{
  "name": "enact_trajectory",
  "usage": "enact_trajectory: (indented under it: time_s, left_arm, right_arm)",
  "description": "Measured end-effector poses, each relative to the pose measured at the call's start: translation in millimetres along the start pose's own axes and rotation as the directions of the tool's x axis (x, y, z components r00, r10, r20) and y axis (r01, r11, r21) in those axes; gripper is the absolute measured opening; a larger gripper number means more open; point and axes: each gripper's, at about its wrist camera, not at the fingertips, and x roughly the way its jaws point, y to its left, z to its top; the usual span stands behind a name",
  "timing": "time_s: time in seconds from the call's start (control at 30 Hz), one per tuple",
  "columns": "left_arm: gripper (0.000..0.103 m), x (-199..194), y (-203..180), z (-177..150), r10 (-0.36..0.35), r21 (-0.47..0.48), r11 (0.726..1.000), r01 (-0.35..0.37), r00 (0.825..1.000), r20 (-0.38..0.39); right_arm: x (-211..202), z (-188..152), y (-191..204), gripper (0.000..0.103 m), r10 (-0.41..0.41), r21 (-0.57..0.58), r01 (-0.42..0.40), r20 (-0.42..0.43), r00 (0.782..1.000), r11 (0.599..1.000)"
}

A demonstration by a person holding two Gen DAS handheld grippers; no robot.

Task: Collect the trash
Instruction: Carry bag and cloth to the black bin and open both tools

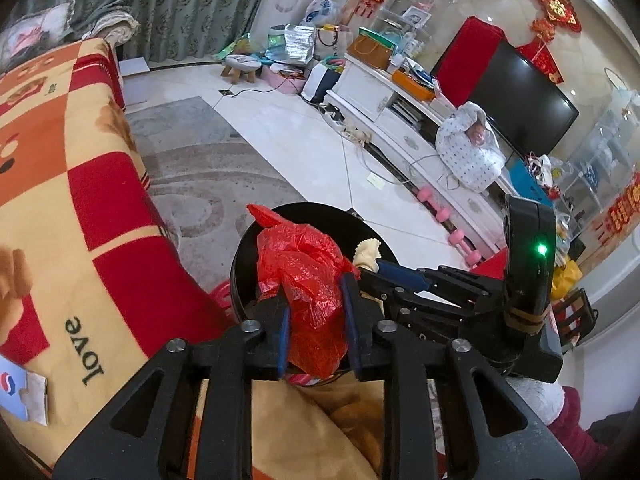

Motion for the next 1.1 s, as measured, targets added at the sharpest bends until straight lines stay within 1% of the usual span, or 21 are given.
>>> enact_trajectory:
  time_s: [0.03,0.07,0.1,0.13,0.27,0.5,0.77,0.87,0.93,1.1]
  left_arm:
    - [0.036,0,0,0,0.000,-0.002,1.000,0.000,1.000,0.001]
    - [0.042,0,1,0,-0.002,-0.005,1.000,0.002,1.000,0.002]
    - [0.042,-1,2,0,-0.006,-0.012,1.000,0.006,1.000,0.005]
    - [0.043,-2,4,-1,-0.005,-0.016,1.000,0.005,1.000,0.006]
    - [0.043,-7,11,-4,0.019,-0.014,1.000,-0.019,1.000,-0.001]
    - [0.043,-27,26,-17,0.095,-0.027,0.995,-0.094,0.995,0.008]
    - [0.043,-48,49,-33,0.186,-0.068,0.980,-0.184,0.982,0.016]
    - [0.043,-57,59,-37,0.217,-0.081,0.973,-0.215,0.976,0.024]
    - [0.043,-65,65,-41,0.238,-0.089,0.968,-0.235,0.971,0.027]
    - [0.043,-79,79,-51,0.274,-0.117,0.956,-0.269,0.961,0.031]
  right_arm:
    - [1,1,-1,0.026,0.001,0.004,-0.001,0.002,1.000,1.000]
    - [1,0,-1,0.032,-0.001,0.008,0.001,0.003,1.000,1.000]
    - [1,1,-2,0.045,-0.004,0.013,0.004,0.006,1.000,1.000]
    - [1,1,-2,0.048,-0.006,0.019,0.006,0.009,1.000,1.000]
    - [2,2,-2,0.048,-0.002,0.026,0.002,0.009,1.000,1.000]
    - [3,1,10,0.049,0.010,0.008,-0.010,-0.002,1.000,1.000]
    - [2,2,47,0.050,0.043,-0.041,-0.043,-0.003,0.999,0.998]
    - [2,1,63,0.051,0.059,-0.067,-0.060,-0.007,0.998,0.996]
    - [2,1,73,0.055,0.069,-0.084,-0.070,-0.008,0.998,0.994]
    - [3,-1,98,0.056,0.098,-0.119,-0.099,-0.015,0.995,0.988]
